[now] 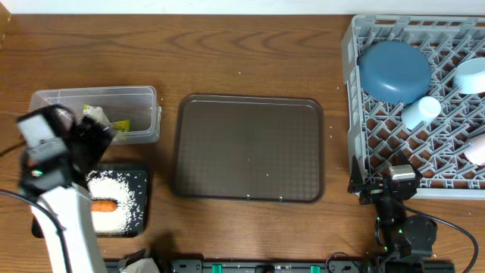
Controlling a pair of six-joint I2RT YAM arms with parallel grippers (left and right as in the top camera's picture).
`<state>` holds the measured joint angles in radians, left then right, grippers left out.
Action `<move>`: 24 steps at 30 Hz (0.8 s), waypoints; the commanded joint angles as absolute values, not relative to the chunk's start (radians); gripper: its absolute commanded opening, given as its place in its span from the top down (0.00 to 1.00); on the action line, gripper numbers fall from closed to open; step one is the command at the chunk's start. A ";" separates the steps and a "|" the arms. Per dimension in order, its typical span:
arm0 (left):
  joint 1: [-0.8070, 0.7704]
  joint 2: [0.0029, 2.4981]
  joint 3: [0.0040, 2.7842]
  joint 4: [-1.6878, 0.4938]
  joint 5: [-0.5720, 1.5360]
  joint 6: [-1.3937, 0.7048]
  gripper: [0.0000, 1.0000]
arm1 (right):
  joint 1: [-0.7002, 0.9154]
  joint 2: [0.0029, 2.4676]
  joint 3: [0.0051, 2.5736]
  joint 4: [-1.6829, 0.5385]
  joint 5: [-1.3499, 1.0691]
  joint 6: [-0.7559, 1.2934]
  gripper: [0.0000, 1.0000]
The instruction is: Sort waste into correct bins and load items into the dishwasher rack
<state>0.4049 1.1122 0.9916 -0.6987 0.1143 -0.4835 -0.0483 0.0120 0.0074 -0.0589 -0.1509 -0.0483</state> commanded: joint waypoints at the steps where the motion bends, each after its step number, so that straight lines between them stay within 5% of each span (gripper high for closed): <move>1: 0.297 1.029 0.901 -0.590 0.162 -0.392 0.02 | -0.053 0.005 0.006 -0.063 -0.139 -0.061 0.01; 10: 0.112 0.802 0.523 -0.099 0.181 -0.307 0.02 | -0.053 0.006 0.006 -0.063 -0.139 -0.061 0.01; 24: 0.101 0.389 0.085 0.160 0.179 -0.262 0.02 | -0.053 0.006 0.006 -0.063 -0.139 -0.061 0.01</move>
